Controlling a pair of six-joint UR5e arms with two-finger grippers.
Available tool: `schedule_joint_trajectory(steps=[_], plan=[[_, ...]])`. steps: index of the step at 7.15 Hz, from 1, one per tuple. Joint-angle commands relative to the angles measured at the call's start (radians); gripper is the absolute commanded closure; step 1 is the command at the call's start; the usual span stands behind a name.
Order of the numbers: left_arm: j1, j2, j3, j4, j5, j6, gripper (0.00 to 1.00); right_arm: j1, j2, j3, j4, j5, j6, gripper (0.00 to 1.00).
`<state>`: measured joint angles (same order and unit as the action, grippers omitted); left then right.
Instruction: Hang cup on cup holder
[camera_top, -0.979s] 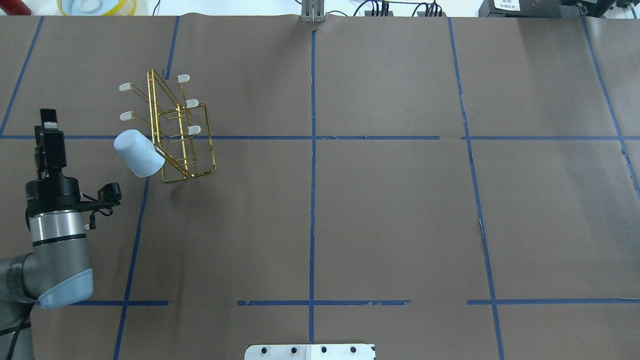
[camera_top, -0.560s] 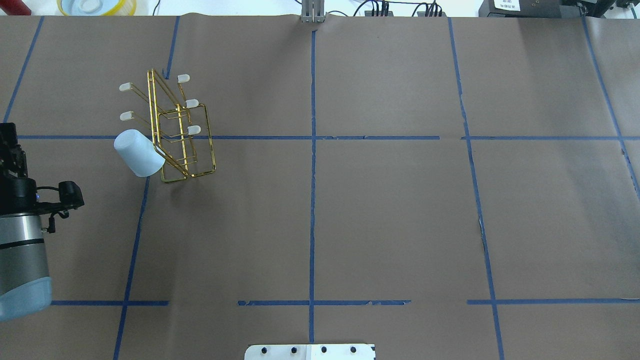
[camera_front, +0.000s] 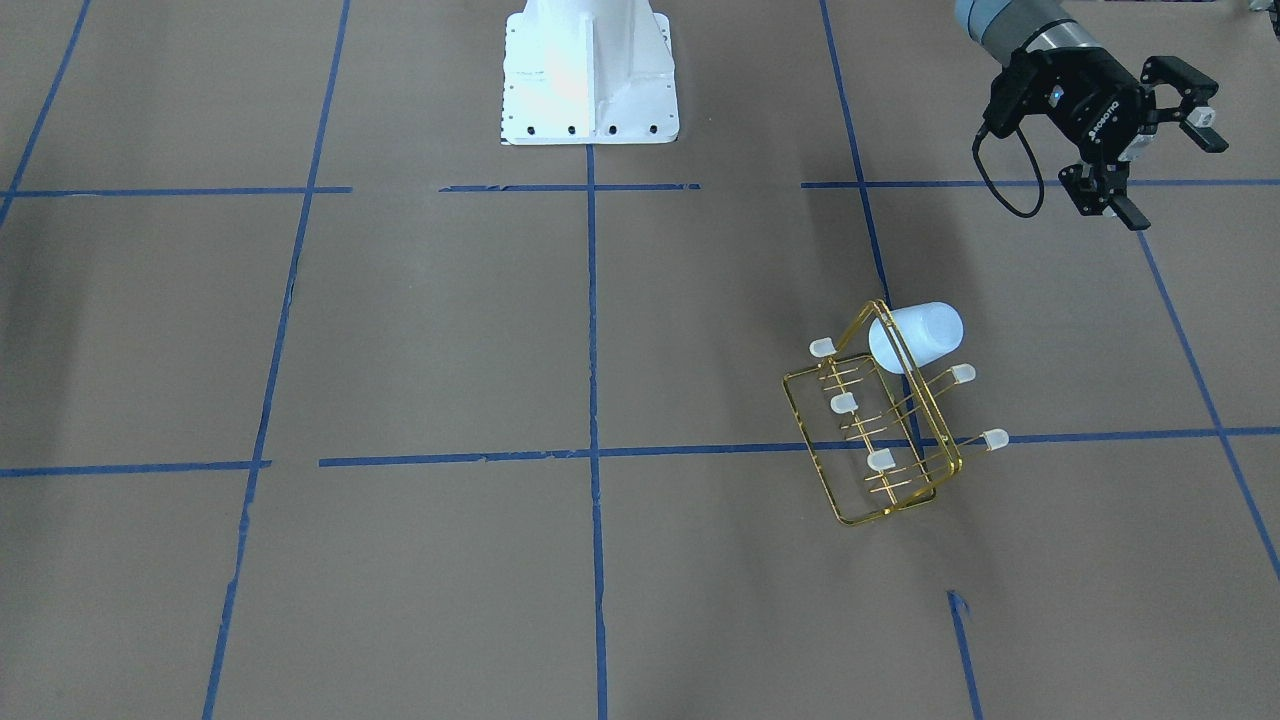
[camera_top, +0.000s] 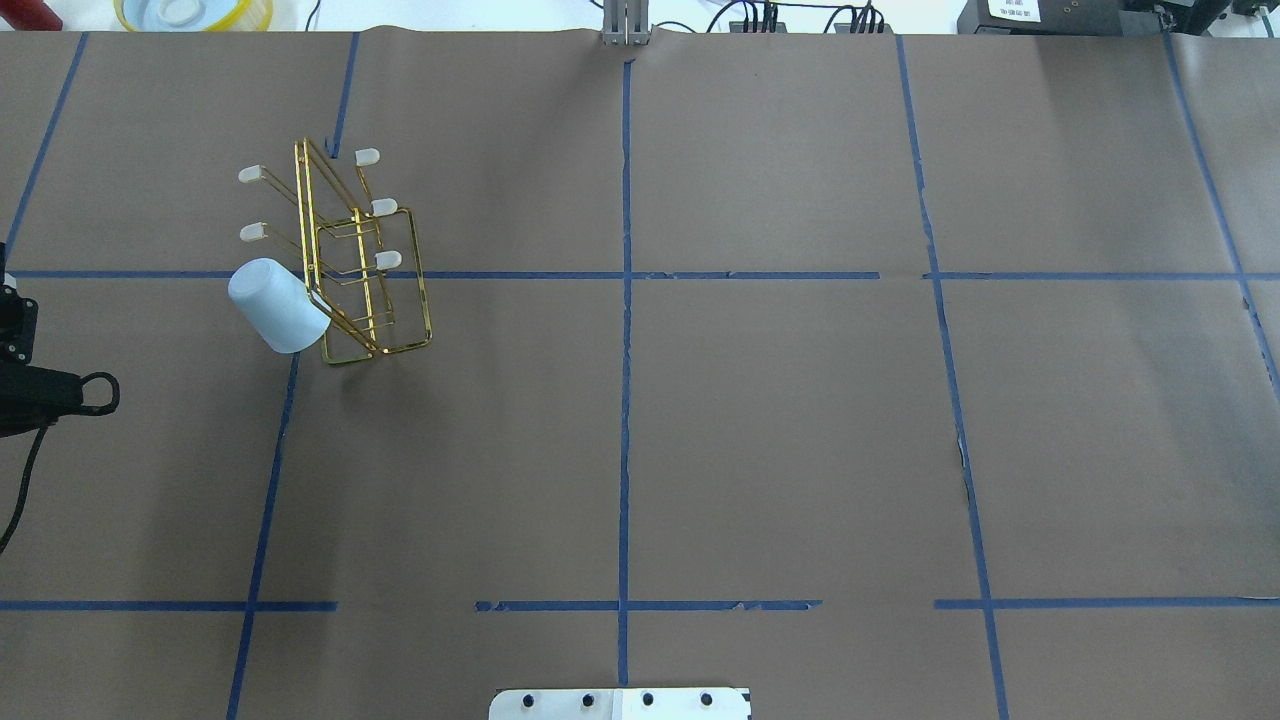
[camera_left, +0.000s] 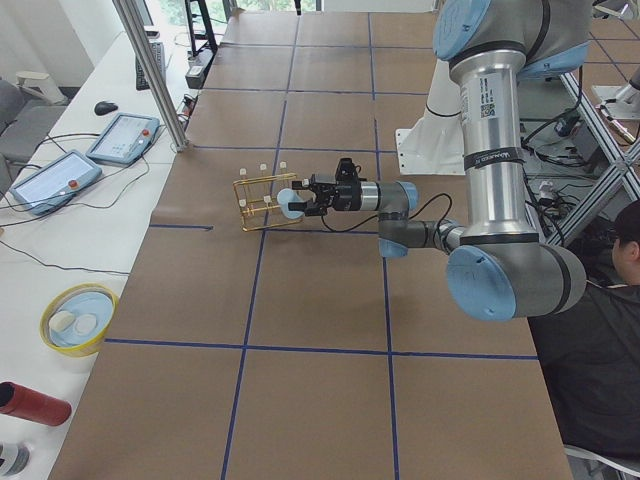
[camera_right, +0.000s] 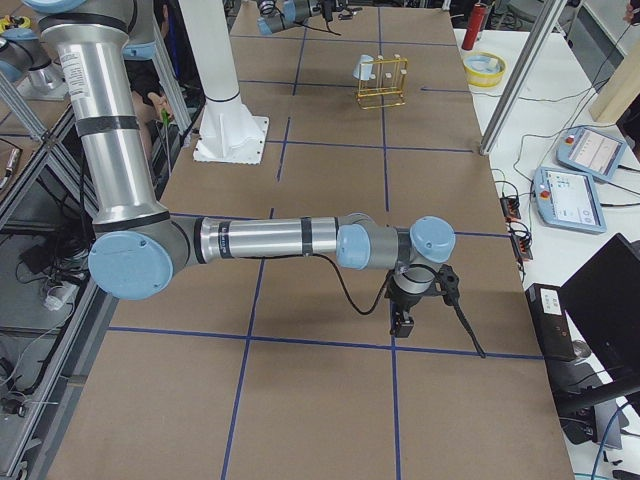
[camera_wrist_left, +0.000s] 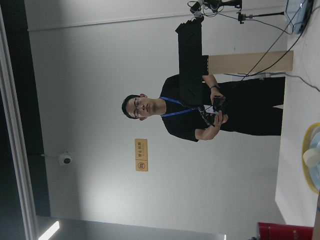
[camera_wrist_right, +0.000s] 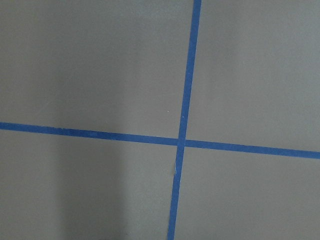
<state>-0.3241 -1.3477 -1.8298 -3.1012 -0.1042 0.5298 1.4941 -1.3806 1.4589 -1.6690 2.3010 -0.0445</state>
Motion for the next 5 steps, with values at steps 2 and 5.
schedule_joint_trajectory(steps=[2, 5], plan=[[-0.001, 0.009, 0.012, -0.356, -0.080, -0.031, 0.00, 0.000, 0.000, 0.000, 0.000, 0.000, 0.000, 0.00], [-0.067, 0.007, -0.025, -0.155, -0.164, 0.038, 0.00, -0.001, 0.000, 0.000, 0.000, 0.000, 0.000, 0.00]])
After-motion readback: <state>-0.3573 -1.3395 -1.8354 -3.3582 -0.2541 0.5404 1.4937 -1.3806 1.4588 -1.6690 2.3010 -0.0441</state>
